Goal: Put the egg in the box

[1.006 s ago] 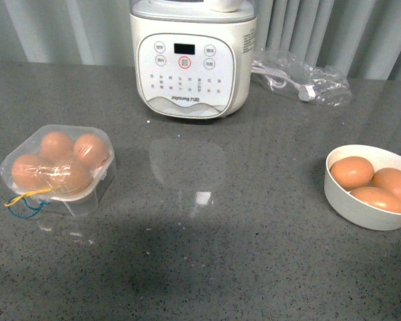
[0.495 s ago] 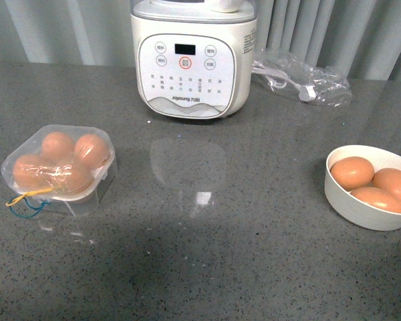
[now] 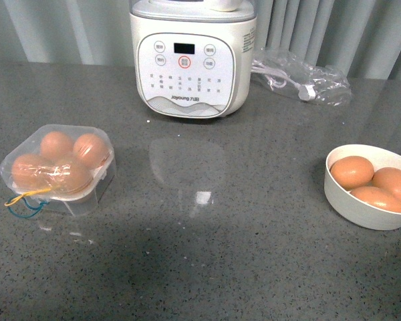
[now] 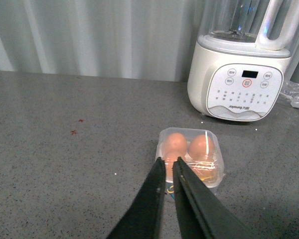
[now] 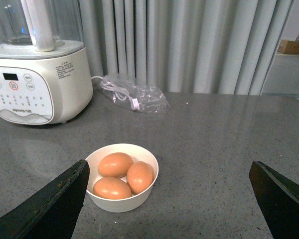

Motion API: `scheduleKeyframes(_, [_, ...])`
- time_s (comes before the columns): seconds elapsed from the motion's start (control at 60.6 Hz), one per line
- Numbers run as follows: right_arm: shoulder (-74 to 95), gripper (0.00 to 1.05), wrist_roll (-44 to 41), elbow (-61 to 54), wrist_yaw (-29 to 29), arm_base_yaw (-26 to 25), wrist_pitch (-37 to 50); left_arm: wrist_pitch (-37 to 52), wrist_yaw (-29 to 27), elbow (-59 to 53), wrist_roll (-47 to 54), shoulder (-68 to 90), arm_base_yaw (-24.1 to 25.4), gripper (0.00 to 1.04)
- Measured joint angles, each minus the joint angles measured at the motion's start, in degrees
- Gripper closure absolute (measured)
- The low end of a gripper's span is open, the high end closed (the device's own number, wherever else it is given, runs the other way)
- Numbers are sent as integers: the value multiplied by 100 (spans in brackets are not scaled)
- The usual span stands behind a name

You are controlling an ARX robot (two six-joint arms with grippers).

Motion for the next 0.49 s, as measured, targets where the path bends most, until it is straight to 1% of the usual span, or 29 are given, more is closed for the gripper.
scheduleKeyframes(0.049, [0, 7, 2, 0, 0, 0, 0, 0, 0, 0, 2, 0, 0, 77])
scheduleKeyframes(0.082, [0, 7, 2, 0, 0, 0, 0, 0, 0, 0, 0, 0, 0, 68])
scheduleKeyframes(0.099, [0, 7, 0, 0, 0, 0, 0, 0, 0, 0, 0, 0, 0, 66])
scheduleKeyframes(0.115, [0, 7, 2, 0, 0, 0, 0, 0, 0, 0, 0, 0, 0, 60])
scheduleKeyframes(0.165, [0, 7, 2, 0, 0, 0, 0, 0, 0, 0, 2, 0, 0, 47])
scheduleKeyframes(0.247, [0, 7, 0, 0, 0, 0, 0, 0, 0, 0, 0, 0, 0, 34])
scheduleKeyframes(0.264, [0, 7, 2, 0, 0, 0, 0, 0, 0, 0, 2, 0, 0, 28])
scheduleKeyframes(0.28, [0, 7, 2, 0, 0, 0, 0, 0, 0, 0, 0, 0, 0, 25])
scheduleKeyframes(0.33, [0, 7, 0, 0, 0, 0, 0, 0, 0, 0, 0, 0, 0, 10])
scheduleKeyframes(0.379, [0, 7, 2, 0, 0, 0, 0, 0, 0, 0, 9, 0, 0, 5])
scheduleKeyframes(0.429, [0, 7, 0, 0, 0, 0, 0, 0, 0, 0, 13, 0, 0, 7])
scheduleKeyframes(0.495, [0, 7, 0, 0, 0, 0, 0, 0, 0, 0, 15, 0, 0, 7])
